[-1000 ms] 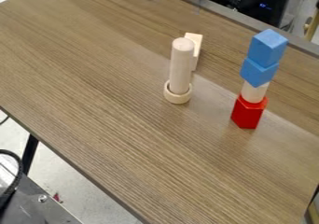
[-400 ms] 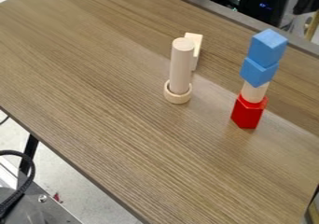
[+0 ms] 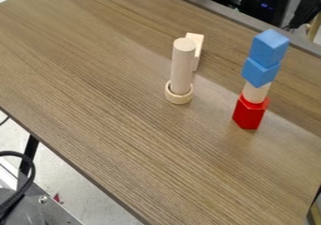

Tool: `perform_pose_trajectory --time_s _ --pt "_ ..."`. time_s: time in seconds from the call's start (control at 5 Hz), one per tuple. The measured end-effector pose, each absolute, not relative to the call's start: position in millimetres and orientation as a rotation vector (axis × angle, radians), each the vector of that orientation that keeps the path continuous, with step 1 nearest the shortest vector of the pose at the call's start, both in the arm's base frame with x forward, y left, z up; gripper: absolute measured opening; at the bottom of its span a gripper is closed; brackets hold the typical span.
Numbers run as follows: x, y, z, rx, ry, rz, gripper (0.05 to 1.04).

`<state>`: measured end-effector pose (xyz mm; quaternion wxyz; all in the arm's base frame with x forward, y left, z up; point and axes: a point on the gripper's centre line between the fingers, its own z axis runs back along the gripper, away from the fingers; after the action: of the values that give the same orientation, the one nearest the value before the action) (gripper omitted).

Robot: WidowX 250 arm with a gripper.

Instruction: Put the blue cube on top of the cylinder

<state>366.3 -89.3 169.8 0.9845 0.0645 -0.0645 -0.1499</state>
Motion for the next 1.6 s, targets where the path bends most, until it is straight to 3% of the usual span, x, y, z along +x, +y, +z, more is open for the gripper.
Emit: perform_pose_trajectory --time_s 0.2,0.4,1.4,1.6 --pt "363.6 -93.5 160.4 0.104 -0.069 -0.294 1.001" --pt "361.1 -99.7 159.3 0.034 -0.053 -0.291 1.001" --pt "352.4 -91.0 135.6 0.071 -0.006 -0.296 1.001" --pt "348.3 -89.6 127.5 0.072 0.010 -0.291 0.952"
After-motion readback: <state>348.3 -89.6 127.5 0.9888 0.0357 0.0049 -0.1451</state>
